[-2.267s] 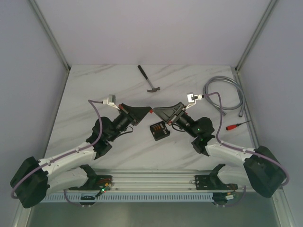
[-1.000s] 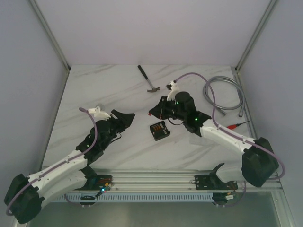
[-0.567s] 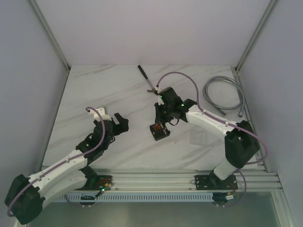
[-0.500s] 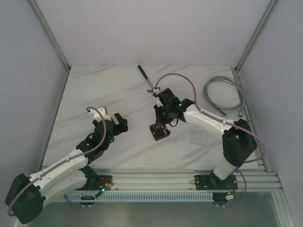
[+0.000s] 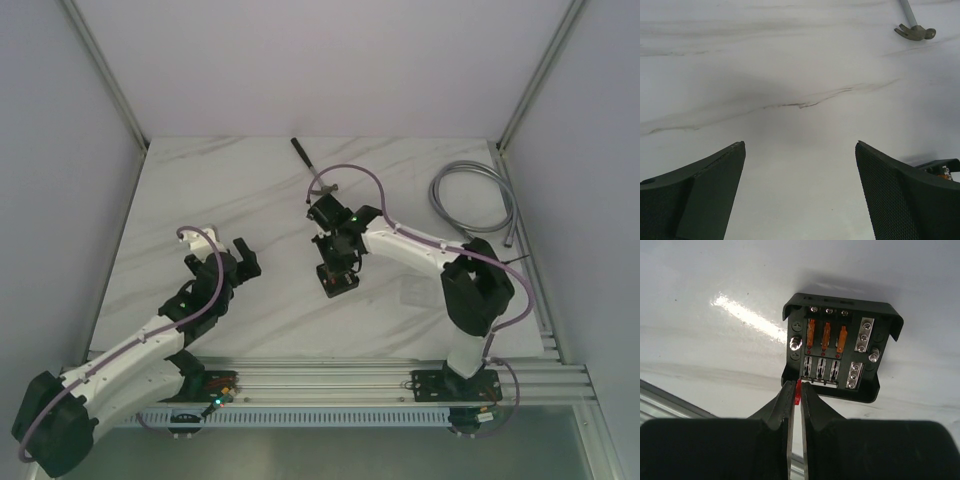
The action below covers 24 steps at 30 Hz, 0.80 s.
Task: Snap on the fuse box
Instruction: Install the fuse at the fuse box base.
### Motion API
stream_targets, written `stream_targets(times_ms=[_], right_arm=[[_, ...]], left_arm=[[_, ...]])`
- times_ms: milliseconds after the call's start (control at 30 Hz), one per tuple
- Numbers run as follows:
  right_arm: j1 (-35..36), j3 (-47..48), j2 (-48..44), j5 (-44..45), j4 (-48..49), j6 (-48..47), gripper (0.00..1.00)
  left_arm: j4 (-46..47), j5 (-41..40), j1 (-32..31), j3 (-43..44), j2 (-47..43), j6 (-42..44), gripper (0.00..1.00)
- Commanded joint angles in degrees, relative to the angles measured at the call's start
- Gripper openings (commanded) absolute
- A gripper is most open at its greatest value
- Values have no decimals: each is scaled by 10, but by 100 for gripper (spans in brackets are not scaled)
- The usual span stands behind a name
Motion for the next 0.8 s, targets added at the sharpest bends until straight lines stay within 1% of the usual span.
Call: stream_targets(times_ms=[0,333,767], right_arm=[[9,36,33,18,-32,-10,0],[17,54,68,41,-47,-11,0],[20,52,84,38,-36,-17,0]], left_arm=[[-13,-12,5,16,2,8,100],[-13,-9,11,15,6,6,100],[-12,-4,14,15,10,5,100]])
